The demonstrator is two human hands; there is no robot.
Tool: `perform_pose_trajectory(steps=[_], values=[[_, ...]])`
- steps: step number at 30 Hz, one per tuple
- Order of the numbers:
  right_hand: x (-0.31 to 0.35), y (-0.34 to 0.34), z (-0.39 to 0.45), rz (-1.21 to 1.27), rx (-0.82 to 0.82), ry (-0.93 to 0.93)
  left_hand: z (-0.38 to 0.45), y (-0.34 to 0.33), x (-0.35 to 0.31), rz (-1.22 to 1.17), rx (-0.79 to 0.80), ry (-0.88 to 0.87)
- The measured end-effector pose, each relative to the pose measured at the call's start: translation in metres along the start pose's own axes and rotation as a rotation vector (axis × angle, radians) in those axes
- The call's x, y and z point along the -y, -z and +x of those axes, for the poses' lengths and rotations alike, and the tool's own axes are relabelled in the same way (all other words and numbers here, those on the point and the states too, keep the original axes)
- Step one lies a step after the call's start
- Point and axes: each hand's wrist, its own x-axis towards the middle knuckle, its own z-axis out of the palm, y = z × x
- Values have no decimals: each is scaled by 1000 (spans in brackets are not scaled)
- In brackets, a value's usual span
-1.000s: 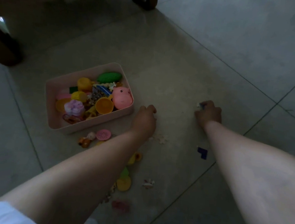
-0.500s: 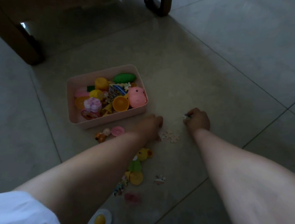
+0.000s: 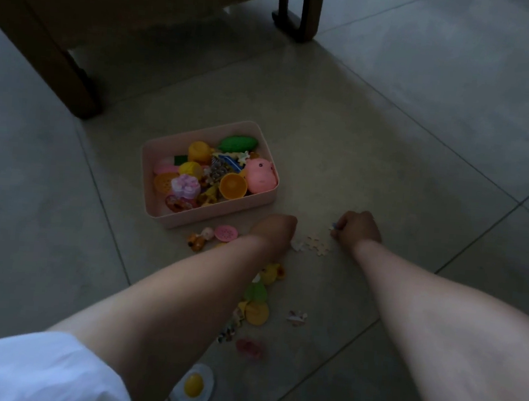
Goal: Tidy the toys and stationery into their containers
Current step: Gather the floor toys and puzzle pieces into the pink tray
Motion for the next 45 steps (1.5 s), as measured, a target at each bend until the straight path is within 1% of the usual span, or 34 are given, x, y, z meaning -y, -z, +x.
perform_pose_trajectory(steps=[3,6,9,11,16,18,19,21,22,24,26,28,29,30,32,34,36,39,42,45], values=[[10,-3,-4,36,-5,14,-3,1,3,-76,3,76],[13,-6,-5,77,-9,-1,-2,-1,3,-123,18,77],[12,-2,-5,10,82,-7,-1,-6,-3,-45,41,43],[12,2,-6,-23,152,-6,-3,-12,-8,33,18,1],[15,8,-4,-55,226,28,-5,-15,-10,131,28,-28],[21,11,0,19,249,48,-5,-10,-10,136,27,-43],[27,13,2,101,249,52,-4,-6,-9,103,3,-52],[42,16,1,341,256,59,-4,6,-5,-49,-103,-39],[51,18,0,460,250,59,-3,14,-4,-147,-183,-11],[77,21,1,616,212,98,-4,34,-1,-326,-364,71],[107,24,0,726,164,140,-7,52,6,-483,-593,173],[136,24,-2,821,186,184,-13,66,20,-581,-794,327],[147,23,-4,838,216,209,-17,71,28,-600,-864,396],[156,22,-5,840,239,228,-19,75,37,-599,-900,446],[164,18,-6,830,221,208,-25,79,49,-531,-880,506],[157,12,-2,811,134,133,-28,80,53,-460,-836,499],[138,10,0,770,68,72,-28,75,50,-450,-806,415],[97,14,0,697,31,38,-21,66,32,-446,-722,269],[53,22,-4,547,28,26,-9,51,6,-439,-535,143],[20,27,-12,347,114,35,5,30,-14,-352,-220,124]])
